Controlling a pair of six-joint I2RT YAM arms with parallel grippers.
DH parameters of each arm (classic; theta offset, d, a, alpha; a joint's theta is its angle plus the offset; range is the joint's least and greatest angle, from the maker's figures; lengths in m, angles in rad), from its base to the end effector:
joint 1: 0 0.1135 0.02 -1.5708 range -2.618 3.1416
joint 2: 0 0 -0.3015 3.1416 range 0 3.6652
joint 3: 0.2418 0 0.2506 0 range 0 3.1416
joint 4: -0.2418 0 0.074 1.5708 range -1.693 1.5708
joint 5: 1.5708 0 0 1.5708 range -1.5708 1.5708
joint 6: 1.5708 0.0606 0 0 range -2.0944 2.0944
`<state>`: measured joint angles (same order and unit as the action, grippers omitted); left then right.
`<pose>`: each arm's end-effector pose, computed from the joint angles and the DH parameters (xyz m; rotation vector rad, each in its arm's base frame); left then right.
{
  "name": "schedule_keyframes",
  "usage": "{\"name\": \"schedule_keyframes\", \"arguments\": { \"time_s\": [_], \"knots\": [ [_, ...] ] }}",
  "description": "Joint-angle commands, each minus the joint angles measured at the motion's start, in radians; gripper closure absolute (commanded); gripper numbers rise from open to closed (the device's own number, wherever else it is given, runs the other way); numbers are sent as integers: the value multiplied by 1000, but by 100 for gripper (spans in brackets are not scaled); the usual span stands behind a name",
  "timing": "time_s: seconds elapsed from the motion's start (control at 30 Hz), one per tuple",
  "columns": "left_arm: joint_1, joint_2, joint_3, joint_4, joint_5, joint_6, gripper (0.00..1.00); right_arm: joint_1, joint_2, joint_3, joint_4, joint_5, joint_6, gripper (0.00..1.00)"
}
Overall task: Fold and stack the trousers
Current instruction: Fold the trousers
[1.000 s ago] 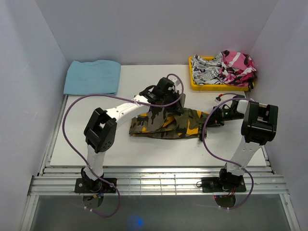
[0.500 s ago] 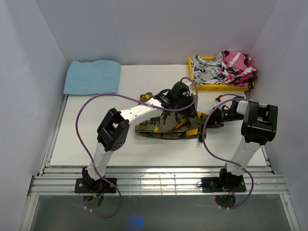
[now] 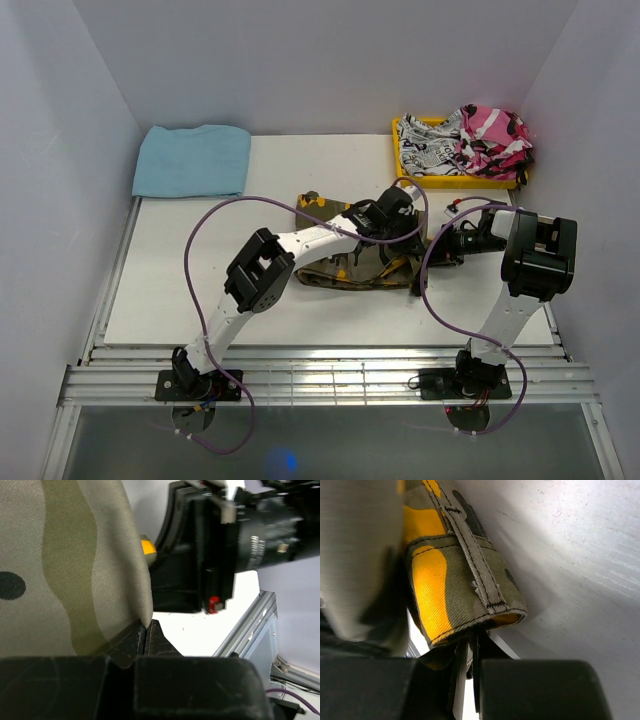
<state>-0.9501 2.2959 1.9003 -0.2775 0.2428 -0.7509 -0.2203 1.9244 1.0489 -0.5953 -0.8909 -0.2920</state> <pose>0.3205 -0.4733 0.2180 0.3943 2.4701 -1.1049 0.3397 -0.0278 0.1364 -0.1544 2.5817 1.1614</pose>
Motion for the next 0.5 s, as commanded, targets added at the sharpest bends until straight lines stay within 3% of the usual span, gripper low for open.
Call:
{"name": "schedule_keyframes", "arguments": {
  "time_s": [0.0, 0.1, 0.13, 0.23, 0.27, 0.37, 0.47],
  "knots": [
    [-18, 14, 65, 54, 19, -34, 100, 15, 4, -10, -6, -51, -10, 92],
    [-21, 31, 66, 52, 21, -41, 100, 13, 4, -6, -11, -49, -12, 92],
    [-21, 37, 65, 51, 18, -38, 89, 13, 2, -4, -14, -46, -12, 86],
    [-19, 33, 63, 69, 26, -34, 81, 13, -14, -3, -24, -23, -18, 71],
    [-19, 28, 65, 78, 30, -33, 72, 12, -21, 0, -29, -11, -22, 68],
    [-15, -1, 75, 70, 32, -8, 66, -14, -50, 39, -83, 29, -44, 61],
    [5, -48, 63, 58, 44, 11, 47, -62, -71, 117, -187, 69, -99, 55]
  ]
}}
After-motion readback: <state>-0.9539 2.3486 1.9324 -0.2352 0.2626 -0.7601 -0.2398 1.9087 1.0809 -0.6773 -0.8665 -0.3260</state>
